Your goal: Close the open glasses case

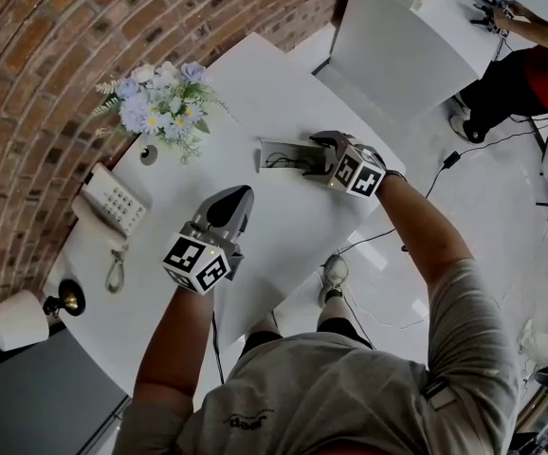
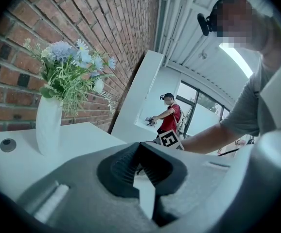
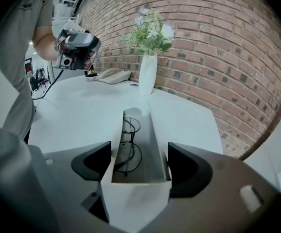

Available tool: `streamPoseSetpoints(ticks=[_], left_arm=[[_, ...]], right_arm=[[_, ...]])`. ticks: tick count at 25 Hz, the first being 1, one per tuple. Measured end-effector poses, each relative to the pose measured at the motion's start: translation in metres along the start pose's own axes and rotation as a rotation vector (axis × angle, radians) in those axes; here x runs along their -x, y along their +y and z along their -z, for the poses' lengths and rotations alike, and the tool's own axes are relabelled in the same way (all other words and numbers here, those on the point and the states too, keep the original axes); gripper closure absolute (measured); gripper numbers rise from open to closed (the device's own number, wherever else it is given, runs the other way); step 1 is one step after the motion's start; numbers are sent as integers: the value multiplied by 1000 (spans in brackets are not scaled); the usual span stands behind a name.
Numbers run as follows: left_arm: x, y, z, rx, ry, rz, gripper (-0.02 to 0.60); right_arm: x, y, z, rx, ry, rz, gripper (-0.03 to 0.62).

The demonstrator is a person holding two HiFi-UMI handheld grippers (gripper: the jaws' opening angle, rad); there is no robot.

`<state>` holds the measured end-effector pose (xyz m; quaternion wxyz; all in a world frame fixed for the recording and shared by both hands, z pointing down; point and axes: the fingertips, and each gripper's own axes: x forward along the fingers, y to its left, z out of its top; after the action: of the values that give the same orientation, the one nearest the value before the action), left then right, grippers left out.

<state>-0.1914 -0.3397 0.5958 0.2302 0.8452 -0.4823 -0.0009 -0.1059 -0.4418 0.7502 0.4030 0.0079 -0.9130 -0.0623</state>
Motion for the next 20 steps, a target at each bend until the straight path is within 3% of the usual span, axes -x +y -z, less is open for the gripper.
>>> streamPoseSetpoints(ticks=[20], left_arm=[[11, -7, -2, -11, -10, -9, 583]], right_arm=[[5, 16, -2, 72, 11, 101, 333]])
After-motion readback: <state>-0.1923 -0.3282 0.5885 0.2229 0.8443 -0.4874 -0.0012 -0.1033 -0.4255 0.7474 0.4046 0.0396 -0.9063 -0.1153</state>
